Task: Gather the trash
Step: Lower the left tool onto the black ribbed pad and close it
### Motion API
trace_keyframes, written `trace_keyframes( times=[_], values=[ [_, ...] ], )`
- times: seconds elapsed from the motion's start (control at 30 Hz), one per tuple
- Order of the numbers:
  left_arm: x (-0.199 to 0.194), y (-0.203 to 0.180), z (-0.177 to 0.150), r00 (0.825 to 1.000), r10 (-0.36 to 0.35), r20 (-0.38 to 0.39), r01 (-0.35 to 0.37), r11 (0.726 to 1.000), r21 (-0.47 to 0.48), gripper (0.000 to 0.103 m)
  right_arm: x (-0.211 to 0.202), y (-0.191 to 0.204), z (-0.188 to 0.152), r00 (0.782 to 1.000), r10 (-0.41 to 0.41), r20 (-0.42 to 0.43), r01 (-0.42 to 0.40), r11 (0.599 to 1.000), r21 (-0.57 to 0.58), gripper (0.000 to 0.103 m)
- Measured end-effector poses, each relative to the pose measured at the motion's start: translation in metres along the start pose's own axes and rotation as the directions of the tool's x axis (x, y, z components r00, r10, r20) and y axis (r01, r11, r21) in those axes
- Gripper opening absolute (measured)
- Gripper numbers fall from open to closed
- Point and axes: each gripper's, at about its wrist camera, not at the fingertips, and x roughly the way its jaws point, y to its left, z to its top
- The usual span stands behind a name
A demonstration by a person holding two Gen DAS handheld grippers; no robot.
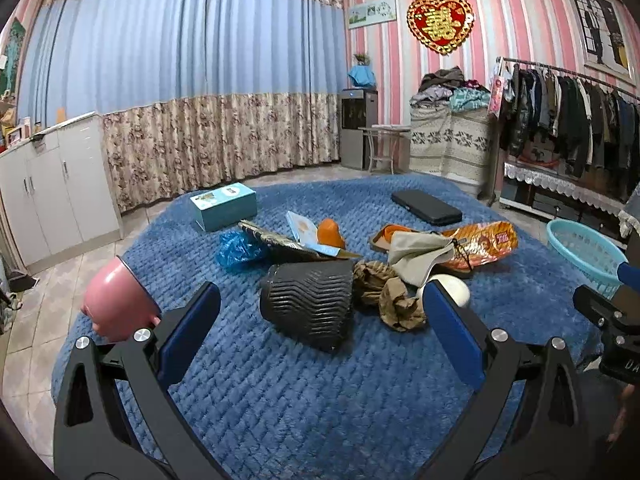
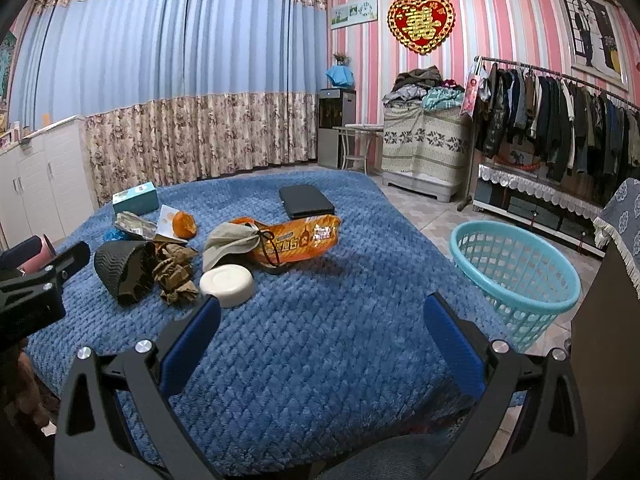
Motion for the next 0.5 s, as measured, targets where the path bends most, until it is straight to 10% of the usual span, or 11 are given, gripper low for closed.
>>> trace_keyframes(
  times=[0.5],
  values=[
    [0.061,0.0,-0.013,0.993,0.005,-0.116,0.014,0.987,0.162,0.098,0.029,0.001,0.001,0.999,-0.028,-0.036,0.028,1.0,-0.009,0.099]
  ],
)
